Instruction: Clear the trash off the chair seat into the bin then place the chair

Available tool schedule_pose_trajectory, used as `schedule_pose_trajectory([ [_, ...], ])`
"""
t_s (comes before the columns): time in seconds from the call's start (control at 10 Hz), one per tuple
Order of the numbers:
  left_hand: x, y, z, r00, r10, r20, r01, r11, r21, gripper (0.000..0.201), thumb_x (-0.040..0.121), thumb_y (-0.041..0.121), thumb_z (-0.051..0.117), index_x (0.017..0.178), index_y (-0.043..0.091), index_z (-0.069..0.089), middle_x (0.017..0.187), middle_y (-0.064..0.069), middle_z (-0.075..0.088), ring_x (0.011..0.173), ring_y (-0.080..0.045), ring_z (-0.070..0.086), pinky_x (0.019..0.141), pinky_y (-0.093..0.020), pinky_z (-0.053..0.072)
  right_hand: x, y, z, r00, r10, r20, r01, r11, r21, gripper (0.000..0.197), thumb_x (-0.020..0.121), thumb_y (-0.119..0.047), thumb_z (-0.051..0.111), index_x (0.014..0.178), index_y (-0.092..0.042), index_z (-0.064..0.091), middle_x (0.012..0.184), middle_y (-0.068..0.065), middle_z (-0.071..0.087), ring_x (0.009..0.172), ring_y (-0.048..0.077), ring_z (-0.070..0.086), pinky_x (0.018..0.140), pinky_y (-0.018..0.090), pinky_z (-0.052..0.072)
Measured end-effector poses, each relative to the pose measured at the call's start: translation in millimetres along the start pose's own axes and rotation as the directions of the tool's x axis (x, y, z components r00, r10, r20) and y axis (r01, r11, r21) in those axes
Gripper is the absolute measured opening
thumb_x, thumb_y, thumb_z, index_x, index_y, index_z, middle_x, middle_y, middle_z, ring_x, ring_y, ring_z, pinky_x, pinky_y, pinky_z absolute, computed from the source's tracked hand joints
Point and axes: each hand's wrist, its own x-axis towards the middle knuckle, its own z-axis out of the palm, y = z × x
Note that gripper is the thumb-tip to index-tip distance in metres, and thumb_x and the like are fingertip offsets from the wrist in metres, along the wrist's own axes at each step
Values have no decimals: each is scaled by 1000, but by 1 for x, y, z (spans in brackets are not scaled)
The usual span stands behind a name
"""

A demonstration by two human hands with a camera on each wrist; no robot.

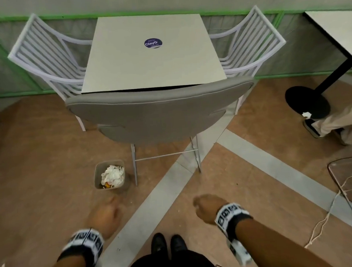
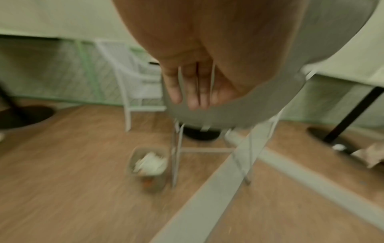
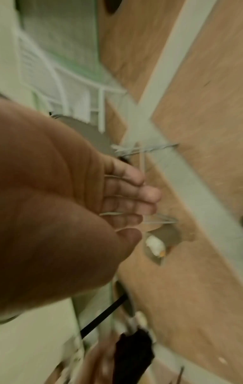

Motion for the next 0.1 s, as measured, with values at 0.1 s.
schedule_pose_trajectory([
  [0.1,-82,-67,72,943,-174,284,159,984,76,47,98,34,43,144,22,47,151,-2,45,138,-18,44,112,-26,30,-36,37,83,931,177,320,-170,984,-51,37,91,-44,45,116,-20,57,121,13,59,115,36,59,95,40,47],
])
